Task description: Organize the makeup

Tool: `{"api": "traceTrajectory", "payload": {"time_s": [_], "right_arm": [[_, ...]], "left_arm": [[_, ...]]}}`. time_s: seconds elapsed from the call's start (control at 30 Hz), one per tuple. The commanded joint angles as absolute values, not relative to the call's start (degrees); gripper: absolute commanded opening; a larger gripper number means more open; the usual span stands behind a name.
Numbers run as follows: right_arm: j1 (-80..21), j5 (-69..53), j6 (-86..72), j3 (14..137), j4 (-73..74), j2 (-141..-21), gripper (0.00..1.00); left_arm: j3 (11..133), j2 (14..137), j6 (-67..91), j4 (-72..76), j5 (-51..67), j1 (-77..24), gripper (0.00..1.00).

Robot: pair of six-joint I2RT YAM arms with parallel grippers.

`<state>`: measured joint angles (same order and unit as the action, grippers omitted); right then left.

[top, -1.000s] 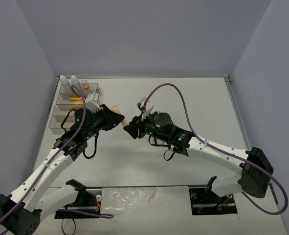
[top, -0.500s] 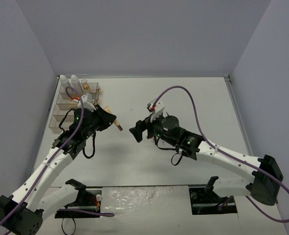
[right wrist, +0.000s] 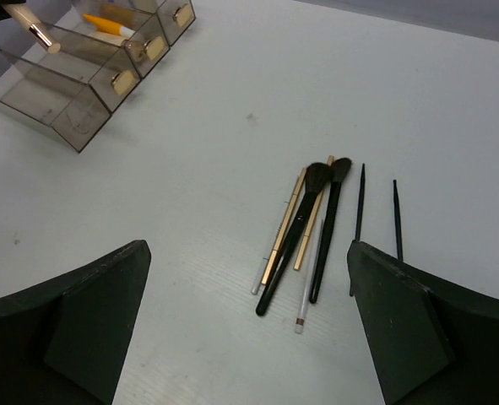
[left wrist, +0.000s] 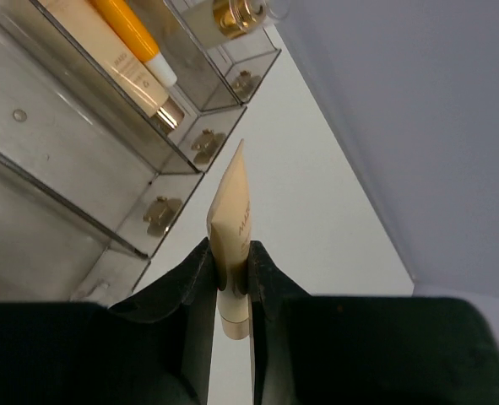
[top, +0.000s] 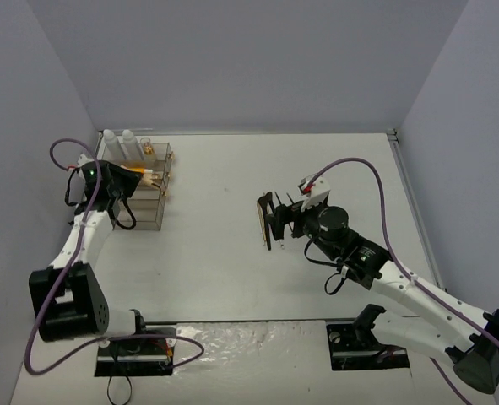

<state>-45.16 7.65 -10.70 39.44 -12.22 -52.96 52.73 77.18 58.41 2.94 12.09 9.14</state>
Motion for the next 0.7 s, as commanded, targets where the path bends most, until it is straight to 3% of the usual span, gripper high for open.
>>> {"api": "traceTrajectory", "payload": {"time_s": [0.0, 0.2, 0.47, 0.67], "right_arm": [[-44.49, 9.12, -8.48, 39.70, -12.91, -49.99, 1.00], [-44.36, 9.15, -7.27, 39.46, -12.39, -48.73, 1.00], [-44.12, 9.84, -6.07, 39.55, -11.69, -47.99, 1.00], [-43.77, 10.55, -5.80, 39.39, -11.78, -48.01, 1.00]], "left_arm": [[58.95, 85.74, 66.09, 19.13, 15.43, 12.59, 0.00], [63.74, 96.14, 71.19, 26.32, 13.45, 13.62, 0.00], [69.76, 102.82, 73.99, 24.28, 9.15, 13.62, 0.02], [70.34, 104.24, 74.84, 20.97, 7.98, 13.62, 0.12]]}}
